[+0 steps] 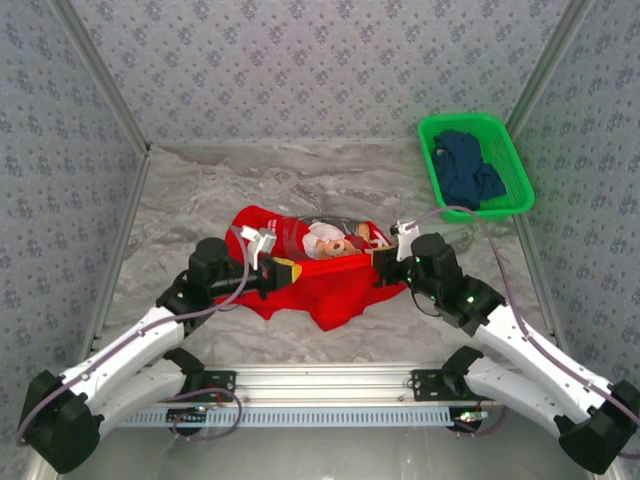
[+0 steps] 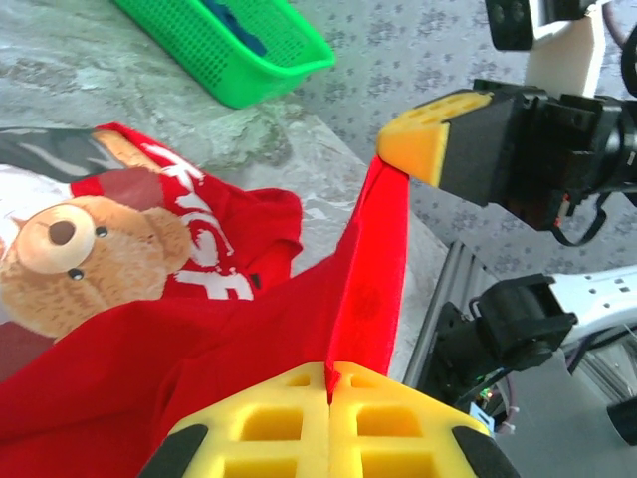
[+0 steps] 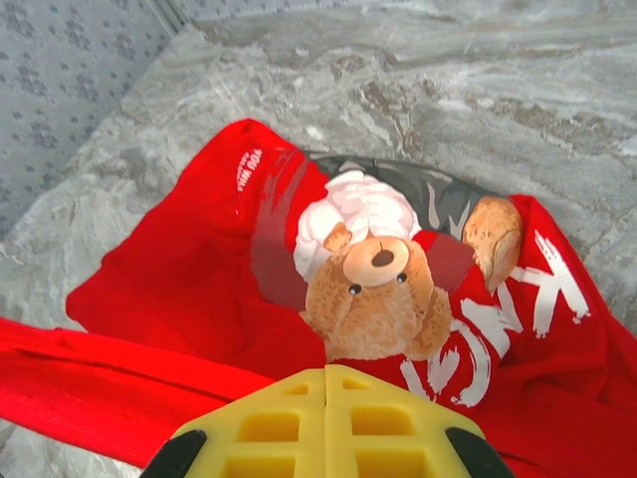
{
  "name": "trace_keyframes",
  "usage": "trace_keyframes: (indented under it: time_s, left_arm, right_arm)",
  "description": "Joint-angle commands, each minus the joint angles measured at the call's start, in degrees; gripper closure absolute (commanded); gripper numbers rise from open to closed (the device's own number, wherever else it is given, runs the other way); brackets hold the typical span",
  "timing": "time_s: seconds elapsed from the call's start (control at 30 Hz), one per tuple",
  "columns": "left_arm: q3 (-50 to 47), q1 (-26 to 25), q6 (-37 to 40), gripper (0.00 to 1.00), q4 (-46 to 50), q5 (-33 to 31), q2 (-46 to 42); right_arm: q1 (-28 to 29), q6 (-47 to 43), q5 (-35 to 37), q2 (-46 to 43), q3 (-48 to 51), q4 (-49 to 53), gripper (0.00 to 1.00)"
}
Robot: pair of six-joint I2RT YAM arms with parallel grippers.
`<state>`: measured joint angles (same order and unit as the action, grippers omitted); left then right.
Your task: Fold the inside-out t-shirt
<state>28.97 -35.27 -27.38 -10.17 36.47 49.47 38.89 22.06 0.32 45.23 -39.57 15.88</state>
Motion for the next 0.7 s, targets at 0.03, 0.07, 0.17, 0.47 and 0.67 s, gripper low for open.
trace_keyframes:
  time_s: [0.03, 0.07, 0.17, 0.47, 0.67]
  left_arm:
    - [0.9, -1.0, 3.3, 1.0, -3.6, 3.6, -1.3]
    - [1.6, -1.6, 3.9, 1.0, -2.7, 3.6, -1.2]
    - [3.4, -3.2, 5.2, 1.0, -2.0, 3.0, -0.8]
    - [0.3, -6.3, 5.6, 0.91, 3.5, -2.2, 2.2]
    - [-5.0, -7.0, 3.4, 0.92, 2.3, -4.6, 3.7]
  right_arm:
    - [-2.5, -0.9, -3.5, -4.7, 1.1, -4.3, 1.0]
    - [-2.9, -1.5, -4.5, -5.2, 1.0, -4.5, 1.0]
    - [-3.8, -5.1, -8.5, -6.8, 0.3, -4.3, 1.0]
    - [-3.5, -8.3, -11.2, -9.2, 0.6, 6.5, 1.0]
    - [-3.3, -2.7, -9.8, -12.9, 8.2, 4.7, 1.0]
